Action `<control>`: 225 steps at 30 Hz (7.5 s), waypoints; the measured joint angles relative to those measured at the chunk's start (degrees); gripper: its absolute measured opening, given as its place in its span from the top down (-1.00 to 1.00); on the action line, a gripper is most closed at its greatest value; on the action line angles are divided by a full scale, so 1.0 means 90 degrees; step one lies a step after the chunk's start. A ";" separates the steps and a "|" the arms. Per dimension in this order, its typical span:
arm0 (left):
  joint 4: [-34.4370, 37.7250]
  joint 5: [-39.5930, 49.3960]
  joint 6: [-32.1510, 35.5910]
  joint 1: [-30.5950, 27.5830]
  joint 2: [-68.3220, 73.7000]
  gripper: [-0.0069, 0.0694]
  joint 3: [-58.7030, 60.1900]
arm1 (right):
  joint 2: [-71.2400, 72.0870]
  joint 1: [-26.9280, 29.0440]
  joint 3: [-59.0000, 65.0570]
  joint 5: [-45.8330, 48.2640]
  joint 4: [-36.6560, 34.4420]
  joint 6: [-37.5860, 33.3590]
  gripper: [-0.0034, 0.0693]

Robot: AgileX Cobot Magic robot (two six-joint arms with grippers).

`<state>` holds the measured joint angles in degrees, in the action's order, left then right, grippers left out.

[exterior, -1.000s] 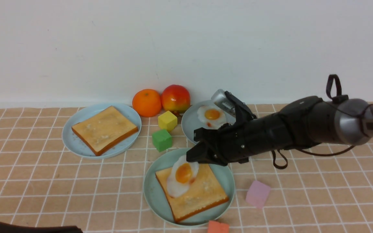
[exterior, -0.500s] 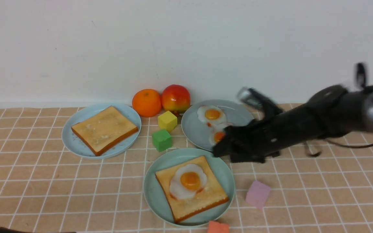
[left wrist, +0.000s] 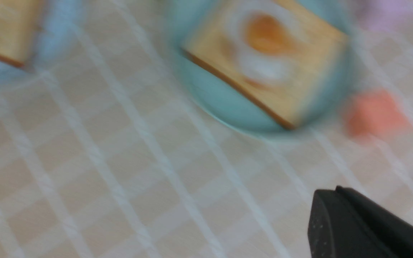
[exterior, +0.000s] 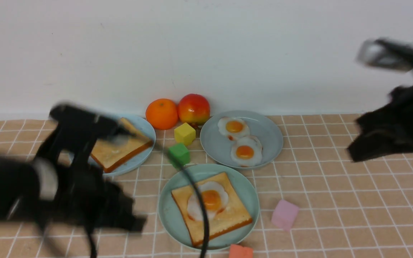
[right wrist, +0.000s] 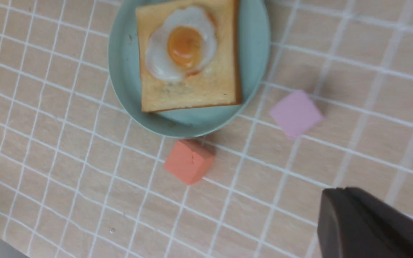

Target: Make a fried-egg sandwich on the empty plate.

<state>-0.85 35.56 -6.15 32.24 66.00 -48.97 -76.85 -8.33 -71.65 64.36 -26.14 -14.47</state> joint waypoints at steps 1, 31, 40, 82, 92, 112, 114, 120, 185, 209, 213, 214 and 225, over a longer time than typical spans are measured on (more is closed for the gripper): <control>-0.0032 0.0000 0.0282 -0.0377 0.0499 0.85 -0.0360 | 0.0387 0.0000 0.0000 0.0067 0.0092 0.0032 0.92; -0.1028 -0.0331 0.2930 -0.2137 0.5873 -0.21 -0.3744 | 0.2862 0.0000 0.0869 0.0480 -0.0133 0.0123 0.87; -0.1269 -0.0400 0.2845 -0.2137 0.6002 0.23 -0.3795 | 0.2862 0.0000 0.1090 0.0483 -0.0181 0.0123 0.85; -0.1671 -0.0701 0.1835 0.1451 0.3851 0.65 -0.1681 | 0.4466 0.0022 0.1090 0.0726 -0.0005 -0.0041 0.82; -0.1540 -0.0483 0.1670 0.1451 0.3851 0.66 -0.1681 | 0.4467 0.0022 0.1090 0.0720 0.0000 -0.0043 0.82; -0.1309 -0.0502 0.1618 0.1451 0.3851 0.38 -0.1681 | 0.4467 0.0022 0.1090 0.0681 0.0000 -0.0048 0.79; -0.1309 -0.0502 0.1618 0.1451 0.3851 0.29 -0.1681 | 0.4467 0.0022 0.1090 0.0683 0.0000 -0.0048 0.78; -0.1309 -0.0502 0.1617 0.1451 0.3851 0.16 -0.1681 | 0.4467 0.0022 0.1090 0.0701 0.0000 -0.0048 0.76; 0.0799 -0.4164 0.0480 0.1451 -0.5489 0.85 0.4381 | 0.7763 0.0022 0.8123 -0.5345 0.3149 0.4069 0.93; 0.0799 -0.4114 0.0480 0.1451 -0.5489 0.85 0.4381 | 0.8599 0.0340 0.8067 -0.4727 0.3163 0.2475 0.95; 0.0799 -0.4114 0.0480 0.1451 -0.5489 0.84 0.4381 | 0.8599 0.0340 0.8067 -0.4727 0.3156 0.2466 0.95; 0.0799 -0.4114 0.0480 0.1451 -0.5489 0.84 0.4381 | 0.8599 0.0340 0.8067 -0.4727 0.3150 0.2460 0.95; 0.0799 -0.4114 0.0480 0.1451 -0.5489 0.82 0.4381 | 0.8599 0.0340 0.8067 -0.4727 0.3137 0.2459 0.93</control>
<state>6.34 -1.46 -1.83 45.31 16.60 -9.54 0.54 -5.27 0.96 21.82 2.09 7.66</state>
